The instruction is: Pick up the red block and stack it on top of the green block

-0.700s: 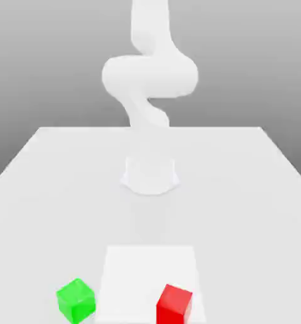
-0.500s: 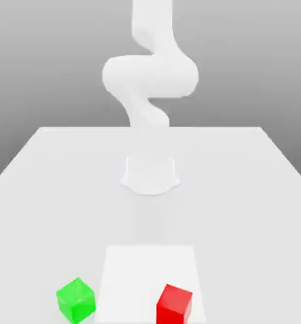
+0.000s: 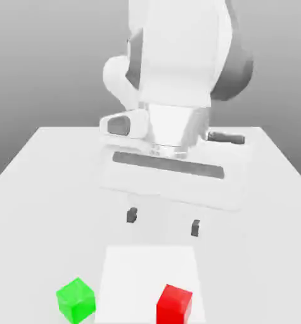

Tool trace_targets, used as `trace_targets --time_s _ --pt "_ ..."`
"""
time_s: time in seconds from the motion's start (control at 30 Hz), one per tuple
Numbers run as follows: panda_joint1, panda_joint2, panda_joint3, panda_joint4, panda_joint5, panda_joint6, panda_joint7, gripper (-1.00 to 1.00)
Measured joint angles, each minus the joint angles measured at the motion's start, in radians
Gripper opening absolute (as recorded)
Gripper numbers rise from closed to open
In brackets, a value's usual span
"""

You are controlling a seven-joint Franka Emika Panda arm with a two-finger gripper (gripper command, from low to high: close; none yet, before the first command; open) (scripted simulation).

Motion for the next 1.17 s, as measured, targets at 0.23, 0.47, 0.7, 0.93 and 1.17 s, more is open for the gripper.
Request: trace_targets --time_s 0.23,0.47,0.7,0.93,1.17 --pt "0.022 0.243 -0.006 -0.014 0.017 0.122 0.076 0.0" --pt "0.048 0.345 -0.039 0.002 -0.019 0.206 0.106 -1.0" --pt "0.024 0.228 -0.006 -0.018 0.031 0.109 0.069 -1.0" --pt "-0.148 0.113 -0.148 -0.053 0.131 0.034 0.086 -1.0" --pt "-0.171 0.224 -0.171 -0.049 0.138 0.142 0.093 1.0"
